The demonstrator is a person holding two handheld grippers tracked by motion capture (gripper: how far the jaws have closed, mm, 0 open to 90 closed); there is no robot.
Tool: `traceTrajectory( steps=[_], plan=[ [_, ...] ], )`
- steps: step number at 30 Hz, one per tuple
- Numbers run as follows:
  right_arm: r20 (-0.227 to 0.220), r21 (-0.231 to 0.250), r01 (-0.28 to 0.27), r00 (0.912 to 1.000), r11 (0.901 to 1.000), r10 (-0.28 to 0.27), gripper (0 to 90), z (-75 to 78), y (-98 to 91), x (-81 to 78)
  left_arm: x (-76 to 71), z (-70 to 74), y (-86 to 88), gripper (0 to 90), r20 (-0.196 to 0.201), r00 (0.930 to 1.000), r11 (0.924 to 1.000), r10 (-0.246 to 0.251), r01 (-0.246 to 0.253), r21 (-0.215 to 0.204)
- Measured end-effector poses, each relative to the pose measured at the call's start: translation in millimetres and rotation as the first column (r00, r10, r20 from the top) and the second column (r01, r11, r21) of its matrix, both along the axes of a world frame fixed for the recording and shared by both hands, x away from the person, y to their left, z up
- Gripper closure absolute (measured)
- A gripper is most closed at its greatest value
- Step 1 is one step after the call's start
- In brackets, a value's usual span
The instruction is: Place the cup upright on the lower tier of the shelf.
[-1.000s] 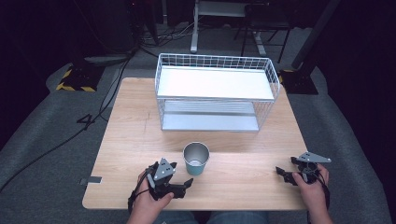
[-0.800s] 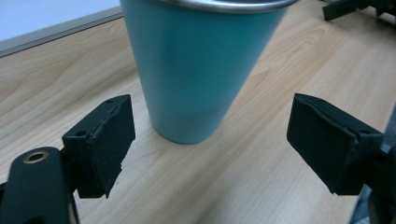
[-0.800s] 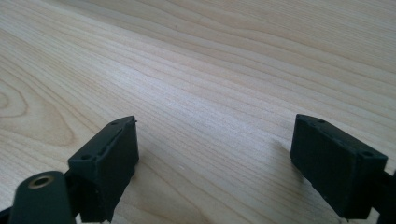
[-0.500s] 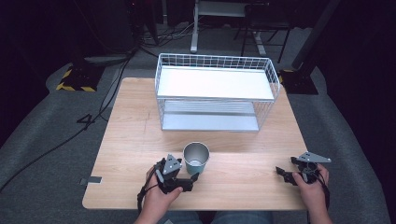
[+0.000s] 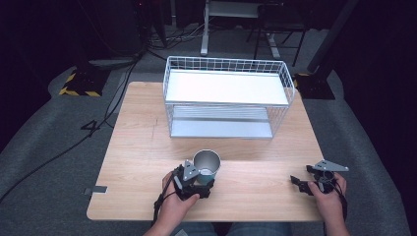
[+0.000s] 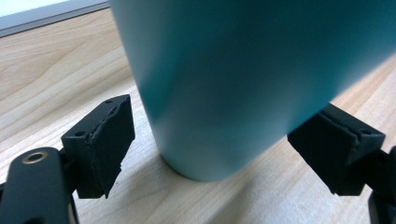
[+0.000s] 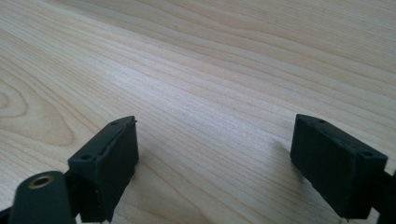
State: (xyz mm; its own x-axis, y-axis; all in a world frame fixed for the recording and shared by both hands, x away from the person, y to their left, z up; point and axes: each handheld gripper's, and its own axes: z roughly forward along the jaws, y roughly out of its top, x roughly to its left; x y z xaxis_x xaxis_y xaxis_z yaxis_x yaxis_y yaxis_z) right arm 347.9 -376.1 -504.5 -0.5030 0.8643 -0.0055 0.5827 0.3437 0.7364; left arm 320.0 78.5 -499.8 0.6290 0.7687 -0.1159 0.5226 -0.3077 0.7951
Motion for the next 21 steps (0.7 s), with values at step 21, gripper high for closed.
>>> traceTrajectory(
  steps=[21],
  plan=[
    [0.002,-0.001,-0.001,1.0000,1.0000,0.001,15.5,-0.1,-0.1,0.1,1.9,0.3,-7.6,24.3,0.026,0.9992,0.9987,-0.029,0.027,0.043]
  ],
)
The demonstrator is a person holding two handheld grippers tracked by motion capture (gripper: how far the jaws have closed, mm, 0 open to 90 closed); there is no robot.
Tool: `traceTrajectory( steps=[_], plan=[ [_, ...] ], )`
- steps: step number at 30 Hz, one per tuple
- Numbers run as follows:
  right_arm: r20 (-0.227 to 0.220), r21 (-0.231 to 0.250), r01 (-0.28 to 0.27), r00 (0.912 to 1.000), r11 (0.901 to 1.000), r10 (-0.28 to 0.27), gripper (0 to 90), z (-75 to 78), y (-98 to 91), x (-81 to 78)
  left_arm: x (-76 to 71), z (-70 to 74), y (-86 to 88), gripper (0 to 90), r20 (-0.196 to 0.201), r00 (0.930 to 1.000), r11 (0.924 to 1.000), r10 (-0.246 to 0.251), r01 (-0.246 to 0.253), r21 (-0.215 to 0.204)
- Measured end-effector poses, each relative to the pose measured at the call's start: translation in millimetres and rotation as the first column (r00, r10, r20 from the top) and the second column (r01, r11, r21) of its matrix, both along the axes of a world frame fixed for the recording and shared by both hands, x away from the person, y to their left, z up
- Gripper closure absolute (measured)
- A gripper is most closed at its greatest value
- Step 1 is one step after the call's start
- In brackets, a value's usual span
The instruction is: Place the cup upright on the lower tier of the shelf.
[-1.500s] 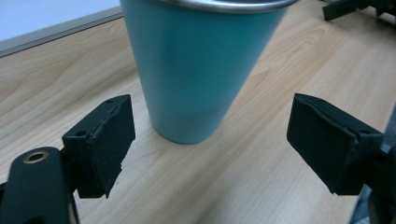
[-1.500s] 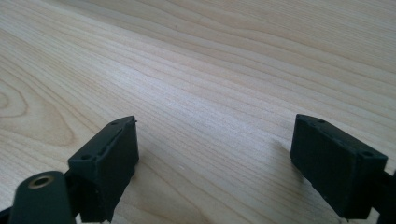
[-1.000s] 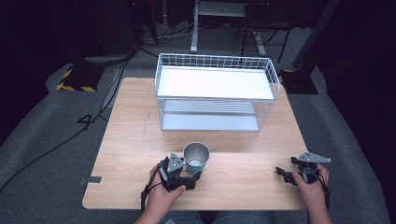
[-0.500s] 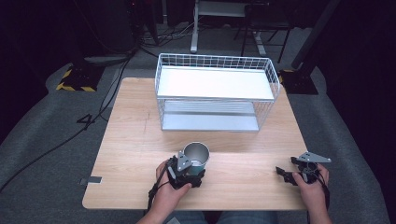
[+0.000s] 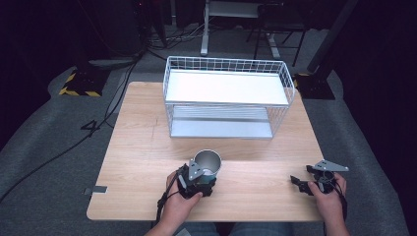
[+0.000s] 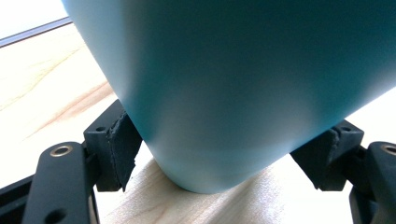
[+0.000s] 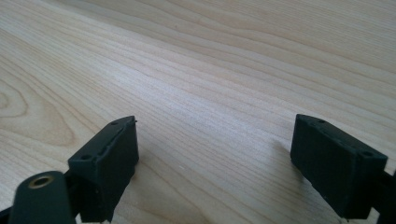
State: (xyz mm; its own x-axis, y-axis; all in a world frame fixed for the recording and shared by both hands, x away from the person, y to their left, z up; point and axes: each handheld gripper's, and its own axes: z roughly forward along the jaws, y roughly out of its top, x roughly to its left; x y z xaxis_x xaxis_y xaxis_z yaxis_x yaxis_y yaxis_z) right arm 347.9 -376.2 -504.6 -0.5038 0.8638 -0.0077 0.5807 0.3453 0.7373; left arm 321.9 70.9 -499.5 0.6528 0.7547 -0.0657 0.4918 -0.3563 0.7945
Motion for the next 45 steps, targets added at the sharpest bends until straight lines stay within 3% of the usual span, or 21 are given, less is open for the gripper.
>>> traceTrajectory(
  steps=[6,12,24,32,35,45],
  plan=[
    [-0.002,0.001,0.001,1.0000,1.0000,-0.001,15.5,0.1,0.1,-0.1,-1.3,1.3,0.5,24.4,0.020,0.9997,0.9999,-0.015,0.015,0.006],
    [0.000,-0.001,0.000,1.0000,1.0000,0.000,15.5,0.0,0.0,0.0,-1.8,7.1,1.1,24.4,0.032,0.9992,0.9996,-0.023,0.024,-0.014],
    [-0.002,0.001,0.001,1.0000,1.0000,-0.001,15.5,0.1,0.1,-0.1,5.2,30.1,-1.5,24.4,0.055,0.9978,0.9989,-0.037,0.039,-0.027],
    [-0.002,0.001,0.001,1.0000,1.0000,-0.001,15.5,0.1,0.1,-0.1,16.1,44.3,-3.9,24.5,0.068,0.9971,0.9989,-0.035,0.037,-0.030],
    [-0.002,0.001,0.001,1.0000,1.0000,-0.001,15.5,0.1,0.1,-0.1,21.7,48.0,-6.1,24.5,0.074,0.9967,0.9978,-0.032,0.036,-0.055],
    [-0.002,0.001,0.001,1.0000,1.0000,-0.001,15.5,0.1,0.1,-0.1,49.7,57.0,-15.2,24.4,0.055,0.9984,0.9965,0.012,-0.007,-0.083]
  ],
)
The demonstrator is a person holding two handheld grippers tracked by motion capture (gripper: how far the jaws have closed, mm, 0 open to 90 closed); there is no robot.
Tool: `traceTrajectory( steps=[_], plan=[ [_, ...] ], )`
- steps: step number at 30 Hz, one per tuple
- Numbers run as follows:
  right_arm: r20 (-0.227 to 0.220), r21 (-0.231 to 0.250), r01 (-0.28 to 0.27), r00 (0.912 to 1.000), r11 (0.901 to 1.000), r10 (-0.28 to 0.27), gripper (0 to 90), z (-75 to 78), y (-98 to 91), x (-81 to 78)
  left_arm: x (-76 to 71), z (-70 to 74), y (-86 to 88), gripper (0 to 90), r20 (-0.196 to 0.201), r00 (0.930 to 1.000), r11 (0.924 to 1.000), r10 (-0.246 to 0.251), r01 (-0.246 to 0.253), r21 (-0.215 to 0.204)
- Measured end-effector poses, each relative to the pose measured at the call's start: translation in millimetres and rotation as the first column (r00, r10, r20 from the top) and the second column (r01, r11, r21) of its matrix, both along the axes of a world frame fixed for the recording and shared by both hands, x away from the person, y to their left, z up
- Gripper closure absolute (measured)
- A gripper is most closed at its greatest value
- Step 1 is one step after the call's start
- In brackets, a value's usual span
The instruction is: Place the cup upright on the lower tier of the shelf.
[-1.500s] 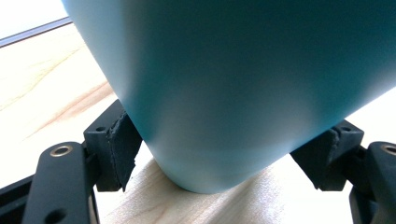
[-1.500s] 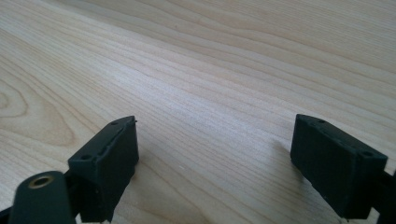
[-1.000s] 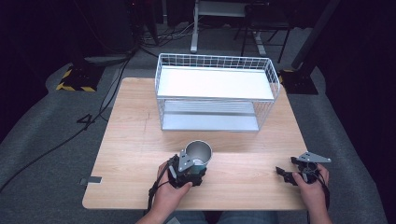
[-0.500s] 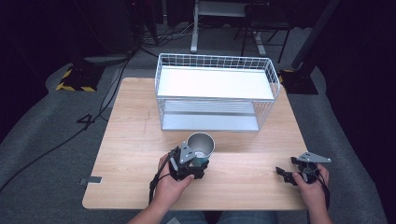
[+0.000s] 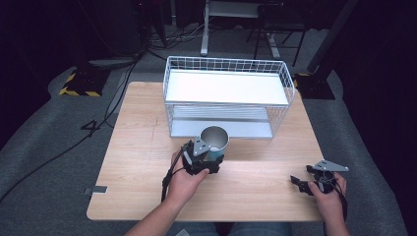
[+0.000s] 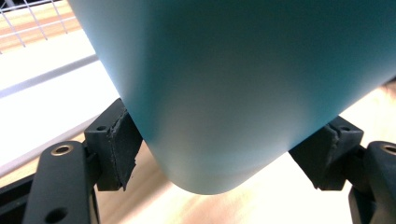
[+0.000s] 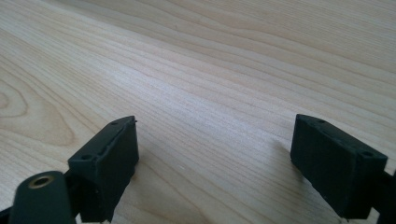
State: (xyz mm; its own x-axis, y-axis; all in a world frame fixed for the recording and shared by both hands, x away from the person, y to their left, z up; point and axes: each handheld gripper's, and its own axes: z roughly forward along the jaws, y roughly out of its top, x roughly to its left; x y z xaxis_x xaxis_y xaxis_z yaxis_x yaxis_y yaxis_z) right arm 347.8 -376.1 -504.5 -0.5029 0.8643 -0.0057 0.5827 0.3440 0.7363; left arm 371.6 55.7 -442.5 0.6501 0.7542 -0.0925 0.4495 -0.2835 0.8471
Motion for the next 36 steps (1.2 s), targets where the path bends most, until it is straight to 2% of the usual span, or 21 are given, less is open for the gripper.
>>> traceTrajectory(
  steps=[4,10,12,17,22,31,36],
  plan=[
    [0.000,0.000,0.000,1.0000,1.0000,0.000,15.5,0.0,0.0,0.0,10.6,1.9,-4.5,24.5,-0.007,0.9998,0.9997,0.020,-0.020,-0.012],
    [0.000,0.000,0.000,1.0000,1.0000,0.000,15.5,0.0,0.0,0.0,25.4,3.8,-11.3,24.4,-0.001,0.9994,0.9994,0.034,-0.034,-0.007],
    [0.000,0.000,0.000,1.0000,1.0000,0.000,15.5,0.0,0.0,0.0,30.8,3.0,-13.4,24.5,-0.009,0.9991,0.9988,0.041,-0.041,-0.026],
    [0.000,0.000,0.000,1.0000,1.0000,0.000,15.5,0.0,-0.1,0.0,44.4,0.7,-18.8,24.4,-0.015,0.9977,0.9974,0.066,-0.067,-0.028],
    [0.000,0.000,-0.001,1.0000,1.0000,0.001,15.5,0.0,-0.1,0.0,59.6,-1.3,-25.0,24.4,-0.031,0.9951,0.9941,0.094,-0.095,-0.051],
    [-0.001,0.000,0.000,1.0000,1.0000,0.000,15.5,0.0,-0.1,0.0,81.7,-3.1,-38.9,24.4,-0.021,0.9936,0.9934,0.111,-0.112,-0.026],
    [0.000,0.000,-0.001,1.0000,1.0000,0.001,15.5,0.0,-0.1,0.0,89.0,-5.5,-43.9,24.4,-0.010,0.9931,0.9931,0.117,-0.117,-0.013]
  ],
)
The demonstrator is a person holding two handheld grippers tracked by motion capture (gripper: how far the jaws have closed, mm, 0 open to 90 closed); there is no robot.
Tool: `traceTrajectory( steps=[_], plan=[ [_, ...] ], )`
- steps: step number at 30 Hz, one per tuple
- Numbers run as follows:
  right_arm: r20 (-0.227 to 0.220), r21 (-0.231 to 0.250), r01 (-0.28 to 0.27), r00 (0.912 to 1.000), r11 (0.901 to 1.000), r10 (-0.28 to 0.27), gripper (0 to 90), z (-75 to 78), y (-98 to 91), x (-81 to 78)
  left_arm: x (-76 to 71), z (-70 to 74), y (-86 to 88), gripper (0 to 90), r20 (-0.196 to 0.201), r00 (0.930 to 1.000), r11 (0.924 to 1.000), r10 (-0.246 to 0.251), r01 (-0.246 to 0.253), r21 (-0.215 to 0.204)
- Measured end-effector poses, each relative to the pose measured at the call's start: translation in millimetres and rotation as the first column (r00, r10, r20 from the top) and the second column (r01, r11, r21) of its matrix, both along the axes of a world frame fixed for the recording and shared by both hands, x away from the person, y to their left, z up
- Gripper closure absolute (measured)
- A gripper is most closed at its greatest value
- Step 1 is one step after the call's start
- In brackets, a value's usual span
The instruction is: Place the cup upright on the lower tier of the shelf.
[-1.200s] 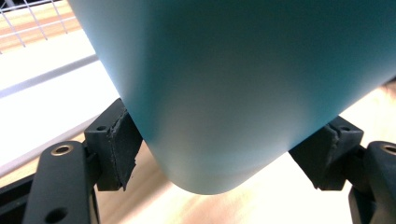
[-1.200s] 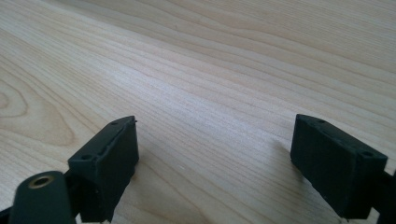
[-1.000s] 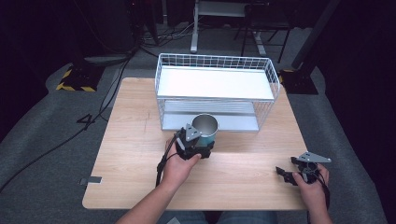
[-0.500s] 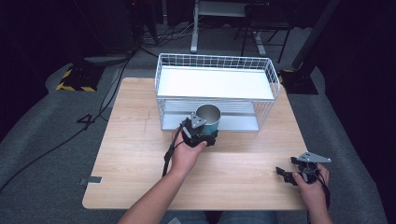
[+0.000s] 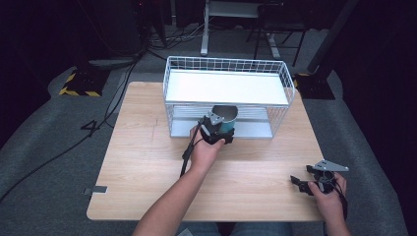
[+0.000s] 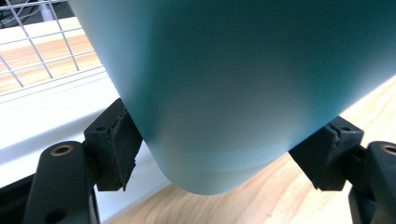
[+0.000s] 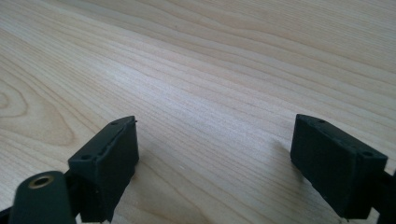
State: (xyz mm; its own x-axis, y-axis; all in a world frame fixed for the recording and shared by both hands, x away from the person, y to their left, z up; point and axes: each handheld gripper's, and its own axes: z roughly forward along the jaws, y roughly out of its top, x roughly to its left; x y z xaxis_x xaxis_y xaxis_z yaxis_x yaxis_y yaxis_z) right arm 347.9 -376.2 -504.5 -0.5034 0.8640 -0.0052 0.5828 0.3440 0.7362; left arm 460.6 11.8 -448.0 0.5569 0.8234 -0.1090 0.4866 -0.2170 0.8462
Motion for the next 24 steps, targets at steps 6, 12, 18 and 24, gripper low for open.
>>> traceTrajectory(
  steps=[6,12,18,24],
  plan=[
    [0.000,0.000,0.000,1.0000,1.0000,0.000,15.5,0.0,0.0,0.0,13.3,-10.3,-3.3,24.4,-0.003,0.9988,0.9987,0.050,-0.050,-0.010],
    [0.000,0.000,0.000,1.0000,1.0000,0.000,15.5,0.0,0.0,0.0,25.5,-17.0,-5.4,24.4,0.014,0.9960,0.9961,0.088,-0.087,-0.013],
    [0.000,0.000,0.000,1.0000,1.0000,0.000,15.5,0.0,0.0,0.0,34.4,-21.2,-8.0,24.4,0.017,0.9950,0.9944,0.098,-0.098,-0.040],
    [0.000,0.000,0.000,1.0000,1.0000,0.000,15.5,0.0,0.0,0.0,42.8,-27.2,-8.8,24.3,0.021,0.9950,0.9950,0.097,-0.097,-0.025]
  ],
)
